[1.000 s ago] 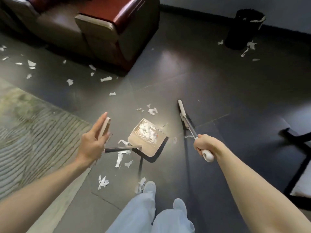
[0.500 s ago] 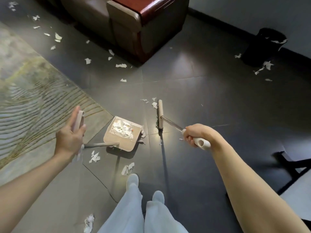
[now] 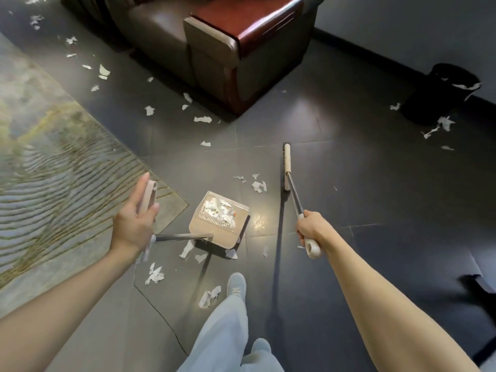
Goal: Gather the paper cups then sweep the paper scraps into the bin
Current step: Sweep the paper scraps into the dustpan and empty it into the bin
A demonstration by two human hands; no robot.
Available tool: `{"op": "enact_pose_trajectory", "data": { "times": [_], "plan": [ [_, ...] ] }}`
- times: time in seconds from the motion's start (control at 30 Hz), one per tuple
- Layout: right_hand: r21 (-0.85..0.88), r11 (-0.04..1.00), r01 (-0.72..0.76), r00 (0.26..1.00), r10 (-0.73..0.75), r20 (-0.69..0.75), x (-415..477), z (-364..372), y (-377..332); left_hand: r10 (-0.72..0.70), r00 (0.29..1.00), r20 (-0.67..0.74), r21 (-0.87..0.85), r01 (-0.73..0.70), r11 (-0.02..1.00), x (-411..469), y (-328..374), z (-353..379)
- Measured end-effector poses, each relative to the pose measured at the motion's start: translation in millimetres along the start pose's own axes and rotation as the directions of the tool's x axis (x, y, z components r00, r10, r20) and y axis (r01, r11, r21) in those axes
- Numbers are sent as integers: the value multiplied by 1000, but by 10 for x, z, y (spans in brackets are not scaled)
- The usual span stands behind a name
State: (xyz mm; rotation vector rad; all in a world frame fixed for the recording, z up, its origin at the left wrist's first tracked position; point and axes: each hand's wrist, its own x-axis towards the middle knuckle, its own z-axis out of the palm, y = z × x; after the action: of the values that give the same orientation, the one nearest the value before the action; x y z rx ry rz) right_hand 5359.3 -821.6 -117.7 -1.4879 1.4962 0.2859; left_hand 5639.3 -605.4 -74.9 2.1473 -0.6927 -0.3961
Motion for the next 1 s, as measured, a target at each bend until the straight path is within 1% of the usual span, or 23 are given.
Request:
{"op": "enact_pose_trajectory", "data": {
  "times": [0.07, 0.1, 0.13, 0.2, 0.23, 0.3, 0.37, 0.47, 0.53, 0.63, 0.73, 0.9, 1.0],
  "plan": [
    [-25, 1000, -11, 1000, 12, 26, 184, 77, -219, -2, 999, 35, 0, 2, 1000, 259, 19, 45],
    [23, 999, -27, 998, 25, 62, 259, 131, -336, 1, 999, 44, 0, -1, 1000, 388, 32, 64],
    [116, 992, -51, 993, 38, 108, 321, 179, -449, 8, 998, 54, 2, -8, 1000, 512, 52, 81],
    [314, 941, -123, 977, 61, 202, 406, 222, -627, 18, 996, 88, 1, -18, 1000, 747, 99, 133],
    [374, 913, -165, 969, 79, 234, 421, 203, -677, 13, 994, 110, -8, -12, 1000, 846, 125, 175],
    [426, 877, -223, 955, 108, 278, 419, 94, -688, 7, 988, 154, -14, -5, 1000, 988, 215, 282],
    [445, 866, -227, 956, 110, 273, 348, -63, -598, 38, 976, 213, 2, -39, 999, 1064, 340, 414],
    [481, 853, -201, 971, 111, 210, 205, -291, -395, 120, 948, 293, 25, -133, 991, 1134, 532, 636],
    [468, 870, -157, 985, 104, 136, 138, -442, -264, 154, 936, 317, 41, -176, 984, 1146, 644, 781],
    [371, 924, -87, 996, 91, 8, 125, -726, -56, 196, 930, 312, 18, -212, 977, 1099, 848, 959],
    [314, 945, -94, 990, 123, -74, 220, -1018, 215, 195, 936, 294, -20, -198, 980, 1056, 1005, 1134],
    [161, 974, -159, 976, 180, -124, 448, -1493, 771, 215, 943, 253, -30, -215, 976, 905, 1242, 1511],
    [28, 975, -222, 972, 223, -69, 584, -1616, 1040, 190, 948, 254, -50, -183, 982, 850, 1315, 1692]
  ]
}}
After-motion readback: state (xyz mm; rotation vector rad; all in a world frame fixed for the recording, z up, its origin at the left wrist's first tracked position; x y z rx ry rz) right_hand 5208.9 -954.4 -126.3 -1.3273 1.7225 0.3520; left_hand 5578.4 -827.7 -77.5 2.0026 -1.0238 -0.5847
